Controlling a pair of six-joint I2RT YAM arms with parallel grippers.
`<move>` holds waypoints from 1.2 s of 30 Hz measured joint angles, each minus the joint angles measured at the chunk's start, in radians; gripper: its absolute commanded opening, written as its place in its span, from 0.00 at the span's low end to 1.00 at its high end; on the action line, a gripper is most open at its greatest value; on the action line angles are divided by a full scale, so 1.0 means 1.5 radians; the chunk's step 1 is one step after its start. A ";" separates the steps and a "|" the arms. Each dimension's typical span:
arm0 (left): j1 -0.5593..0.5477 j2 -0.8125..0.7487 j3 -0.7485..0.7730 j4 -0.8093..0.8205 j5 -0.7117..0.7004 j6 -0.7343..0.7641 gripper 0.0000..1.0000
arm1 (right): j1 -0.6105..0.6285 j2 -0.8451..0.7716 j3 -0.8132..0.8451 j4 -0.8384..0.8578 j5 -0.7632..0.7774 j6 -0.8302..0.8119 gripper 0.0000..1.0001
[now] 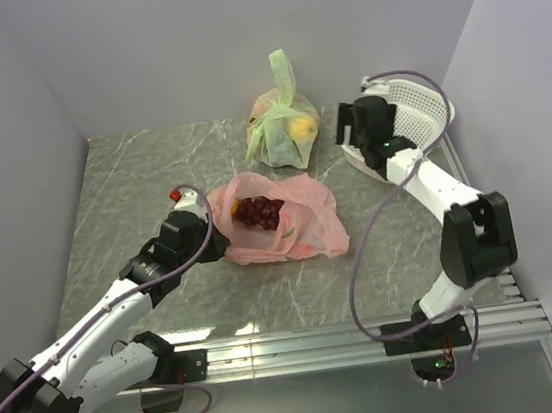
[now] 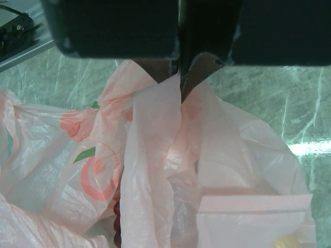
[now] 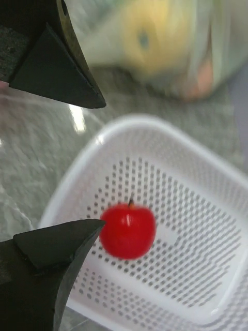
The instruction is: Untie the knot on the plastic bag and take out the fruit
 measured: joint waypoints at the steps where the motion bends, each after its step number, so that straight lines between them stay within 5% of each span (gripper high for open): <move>1: 0.000 0.005 0.001 0.000 0.002 0.005 0.05 | 0.024 -0.019 -0.002 0.003 -0.004 -0.015 0.88; 7: 0.000 0.033 0.021 -0.011 0.009 0.041 0.05 | 0.211 -0.125 -0.010 0.023 -0.102 -0.155 0.82; 15: 0.009 0.034 0.022 -0.009 0.009 0.046 0.05 | 0.353 -0.111 -0.006 -0.025 -0.263 -0.299 0.73; 25: 0.071 0.031 0.022 -0.003 0.022 0.044 0.06 | 0.392 0.072 0.047 -0.121 -0.325 -0.397 0.65; 36: 0.080 0.037 0.022 0.009 0.044 0.044 0.05 | 0.393 0.223 0.171 -0.162 -0.283 -0.432 0.69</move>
